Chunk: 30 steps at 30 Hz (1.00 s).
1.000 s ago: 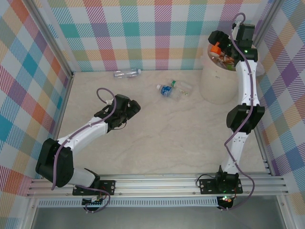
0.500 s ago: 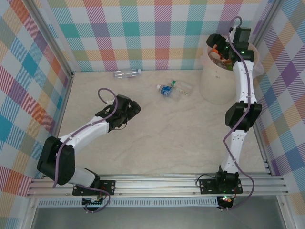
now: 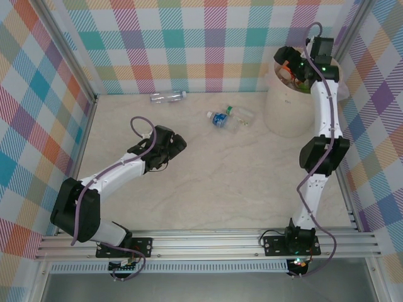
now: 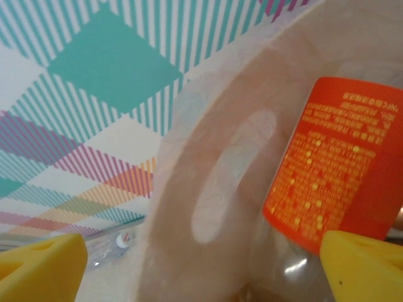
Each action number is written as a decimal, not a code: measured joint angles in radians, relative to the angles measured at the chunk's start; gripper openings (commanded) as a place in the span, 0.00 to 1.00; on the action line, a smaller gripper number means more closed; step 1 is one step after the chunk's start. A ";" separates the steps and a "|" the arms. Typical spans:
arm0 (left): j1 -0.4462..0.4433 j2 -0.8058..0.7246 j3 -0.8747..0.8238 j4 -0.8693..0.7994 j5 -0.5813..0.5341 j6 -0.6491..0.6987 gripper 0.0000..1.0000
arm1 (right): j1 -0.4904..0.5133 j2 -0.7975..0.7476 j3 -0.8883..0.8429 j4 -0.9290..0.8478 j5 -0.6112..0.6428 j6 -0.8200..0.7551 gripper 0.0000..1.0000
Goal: Put the plastic bottles in the bin
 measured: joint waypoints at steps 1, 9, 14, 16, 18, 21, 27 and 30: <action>0.000 -0.001 0.000 0.000 0.000 0.000 1.00 | 0.001 -0.032 -0.032 0.000 -0.001 -0.007 0.98; 0.000 -0.008 0.000 0.000 -0.001 0.000 1.00 | 0.047 -0.373 -0.410 0.116 -0.050 -0.069 1.00; 0.000 -0.008 0.000 0.000 -0.001 -0.001 1.00 | 0.104 -0.512 -0.653 0.217 -0.085 -0.116 1.00; 0.000 -0.008 0.000 0.000 -0.001 -0.001 1.00 | 0.132 -0.548 -0.735 0.243 -0.092 -0.141 1.00; 0.000 -0.008 0.000 0.000 -0.001 -0.002 1.00 | 0.165 -0.581 -0.814 0.271 -0.091 -0.174 1.00; 0.000 -0.008 0.000 0.000 -0.001 -0.005 1.00 | 0.229 -0.615 -0.895 0.282 -0.085 -0.243 1.00; 0.000 -0.005 0.000 0.000 0.001 -0.008 1.00 | 0.343 -0.618 -0.951 0.274 -0.023 -0.386 1.00; 0.000 -0.001 0.000 0.000 0.002 -0.008 1.00 | 0.355 -0.581 -0.951 0.263 0.005 -0.449 0.99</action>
